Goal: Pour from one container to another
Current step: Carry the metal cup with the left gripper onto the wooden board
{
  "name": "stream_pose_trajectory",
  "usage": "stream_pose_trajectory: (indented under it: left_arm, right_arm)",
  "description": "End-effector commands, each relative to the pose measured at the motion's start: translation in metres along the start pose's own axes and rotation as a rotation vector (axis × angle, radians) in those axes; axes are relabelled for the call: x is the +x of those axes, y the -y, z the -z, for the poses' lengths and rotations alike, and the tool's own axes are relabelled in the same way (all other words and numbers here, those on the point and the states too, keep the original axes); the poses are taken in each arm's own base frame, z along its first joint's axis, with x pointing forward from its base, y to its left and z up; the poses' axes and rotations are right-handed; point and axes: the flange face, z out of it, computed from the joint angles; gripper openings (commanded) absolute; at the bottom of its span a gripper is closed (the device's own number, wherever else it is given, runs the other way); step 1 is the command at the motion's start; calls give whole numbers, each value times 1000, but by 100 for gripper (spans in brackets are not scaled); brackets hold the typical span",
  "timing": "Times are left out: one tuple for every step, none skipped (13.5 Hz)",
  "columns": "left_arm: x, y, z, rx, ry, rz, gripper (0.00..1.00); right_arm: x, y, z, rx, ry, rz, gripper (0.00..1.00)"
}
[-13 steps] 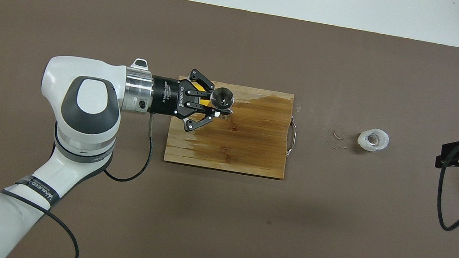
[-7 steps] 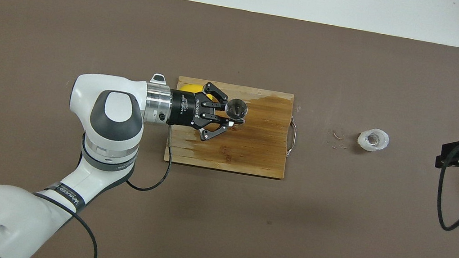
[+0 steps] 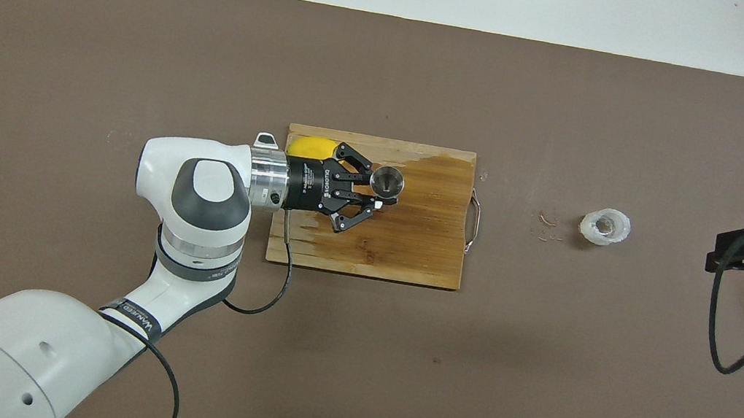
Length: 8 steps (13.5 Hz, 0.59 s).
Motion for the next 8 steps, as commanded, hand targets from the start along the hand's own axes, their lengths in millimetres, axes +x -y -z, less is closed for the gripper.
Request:
stream_pose_trajectory:
  left_arm:
    - [2,-1,-7,-7,15,-14,0]
    - [3,-1,-7,-4,16,-13,0]
    - [3,-1,-7,-11,14,-12,0]
    - [2,3,-12,-4,13,-13,0]
    - [4,7,-15,-1,6,-12,0]
    - [5,6,-14,-8,-2,-11,0]
    - [8,10,-17,-5,-11,-8,0]
    - [7,13,-20,-1,-14,-10,0]
  right_arm:
    - [-1,-1,-1,4,13,17,100]
    - [-1,-1,-1,5,13,16,100]
    - [-1,-1,-1,5,13,18,100]
    - [-1,-1,-1,5,13,18,100]
    - [-1,-1,-1,4,13,16,100]
    - [-1,-1,-1,4,13,16,100]
    - [-1,-1,-1,5,13,18,100]
    - [-1,-1,-1,5,13,18,100]
